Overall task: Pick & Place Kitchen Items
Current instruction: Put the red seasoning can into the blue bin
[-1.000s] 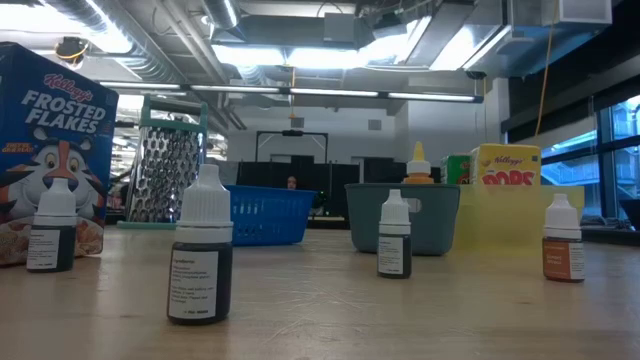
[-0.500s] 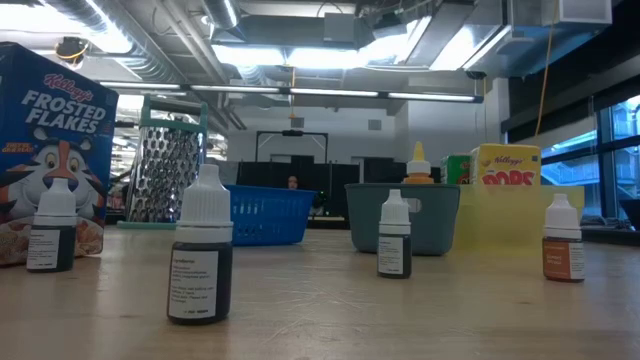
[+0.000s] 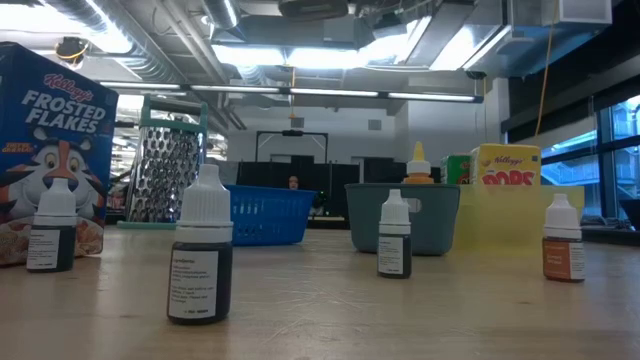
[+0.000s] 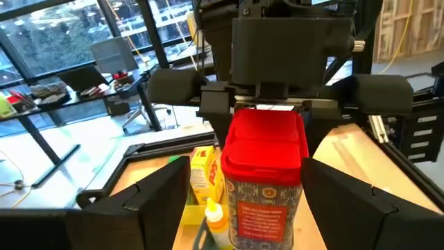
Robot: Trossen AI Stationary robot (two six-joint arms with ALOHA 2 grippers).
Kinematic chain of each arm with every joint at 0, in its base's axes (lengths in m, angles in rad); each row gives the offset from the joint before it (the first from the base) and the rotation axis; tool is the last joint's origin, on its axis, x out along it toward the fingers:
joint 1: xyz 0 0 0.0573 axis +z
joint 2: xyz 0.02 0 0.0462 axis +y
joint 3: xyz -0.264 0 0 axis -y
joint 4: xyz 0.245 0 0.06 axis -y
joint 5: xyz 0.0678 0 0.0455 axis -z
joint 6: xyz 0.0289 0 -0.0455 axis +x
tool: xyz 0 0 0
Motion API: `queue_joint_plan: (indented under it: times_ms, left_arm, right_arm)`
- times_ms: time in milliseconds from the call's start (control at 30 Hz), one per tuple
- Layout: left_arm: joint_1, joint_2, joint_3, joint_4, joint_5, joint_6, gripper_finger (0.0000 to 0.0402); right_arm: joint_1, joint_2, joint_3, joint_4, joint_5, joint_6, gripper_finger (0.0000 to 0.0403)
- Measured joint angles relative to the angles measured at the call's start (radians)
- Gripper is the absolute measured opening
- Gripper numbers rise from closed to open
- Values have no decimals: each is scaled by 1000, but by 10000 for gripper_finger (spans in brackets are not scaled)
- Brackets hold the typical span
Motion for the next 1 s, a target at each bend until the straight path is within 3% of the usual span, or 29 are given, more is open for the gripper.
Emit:
queue_joint_plan:
  times_ms: [267, 1000]
  left_arm:
    - [6, 10, 0, 21, 114, -13, 269]
    - [49, 89, 0, 126, 154, 44, 269]
  right_arm:
    - [0, 0, 0, 3, 0, 0, 197]
    - [-1, 0, -1, 14, -8, -1, 197]
